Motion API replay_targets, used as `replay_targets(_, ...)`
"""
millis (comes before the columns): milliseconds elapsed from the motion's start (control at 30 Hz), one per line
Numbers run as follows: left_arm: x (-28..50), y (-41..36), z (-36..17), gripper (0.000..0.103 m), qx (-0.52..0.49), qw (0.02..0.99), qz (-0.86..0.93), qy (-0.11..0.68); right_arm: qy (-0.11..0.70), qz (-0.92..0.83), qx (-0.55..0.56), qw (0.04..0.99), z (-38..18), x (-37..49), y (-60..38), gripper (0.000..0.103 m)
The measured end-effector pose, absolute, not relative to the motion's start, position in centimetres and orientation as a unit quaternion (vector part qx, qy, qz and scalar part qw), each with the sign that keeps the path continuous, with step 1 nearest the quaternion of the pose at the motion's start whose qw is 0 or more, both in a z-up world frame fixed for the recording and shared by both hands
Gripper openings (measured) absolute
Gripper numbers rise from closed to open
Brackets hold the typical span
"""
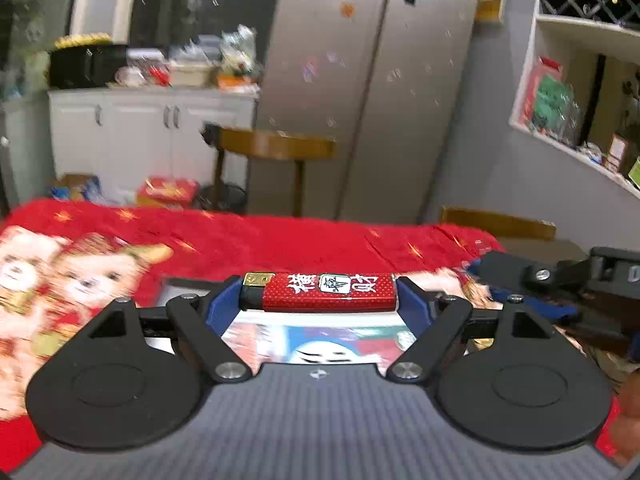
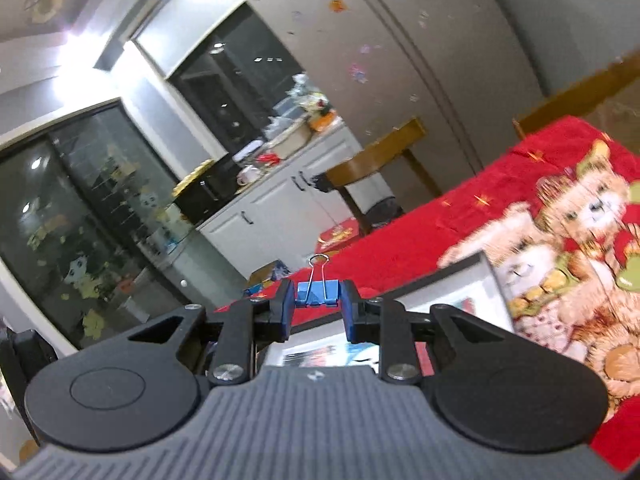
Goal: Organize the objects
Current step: 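Lift the lighter and binder clip and carry both over the black box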
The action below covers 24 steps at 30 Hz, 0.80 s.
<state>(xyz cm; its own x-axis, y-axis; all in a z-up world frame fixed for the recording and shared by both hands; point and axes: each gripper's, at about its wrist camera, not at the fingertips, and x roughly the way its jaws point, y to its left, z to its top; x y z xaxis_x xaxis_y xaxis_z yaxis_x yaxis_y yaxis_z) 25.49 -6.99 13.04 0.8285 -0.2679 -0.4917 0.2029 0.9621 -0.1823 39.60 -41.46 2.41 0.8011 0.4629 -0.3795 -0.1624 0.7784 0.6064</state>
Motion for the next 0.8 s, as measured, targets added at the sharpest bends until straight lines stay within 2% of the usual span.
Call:
replay_targets(333,29.9,-10.2,7.0,0.085,-0.054,0.926,-0.158,0.339,0.337,0.129,0.273,0.892,-2.1,42.0,-42.7,0.028)
replay_targets(800,32.4,-8.9,3.4,0.085,-0.063,0.887,-0.182,0.420,0.394,0.095,0.269,0.874,-5.5,43.2,-41.6,0.028)
